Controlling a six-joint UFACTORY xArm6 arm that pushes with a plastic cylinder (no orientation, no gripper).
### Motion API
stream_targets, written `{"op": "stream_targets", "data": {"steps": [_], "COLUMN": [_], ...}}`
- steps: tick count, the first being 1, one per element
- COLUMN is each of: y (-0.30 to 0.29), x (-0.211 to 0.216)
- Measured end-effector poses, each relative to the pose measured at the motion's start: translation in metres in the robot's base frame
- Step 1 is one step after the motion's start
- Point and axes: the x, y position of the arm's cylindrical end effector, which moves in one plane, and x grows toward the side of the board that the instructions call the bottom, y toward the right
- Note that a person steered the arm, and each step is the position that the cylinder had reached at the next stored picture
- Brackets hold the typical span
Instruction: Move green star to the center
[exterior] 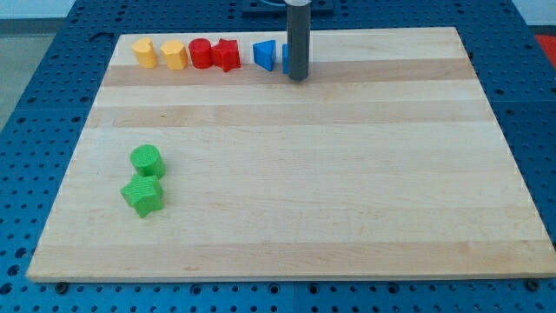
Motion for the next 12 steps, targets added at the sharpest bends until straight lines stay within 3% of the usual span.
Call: {"op": "stream_targets", "data": {"steps": [1, 2, 4, 7, 9, 10, 12], "y": [-0.047, -0.075, -0.140, -0.268, -0.263, -0.225, -0.129], "x": [0.082, 0.122, 0.100, 0.134, 0.249, 0.252, 0.183]}}
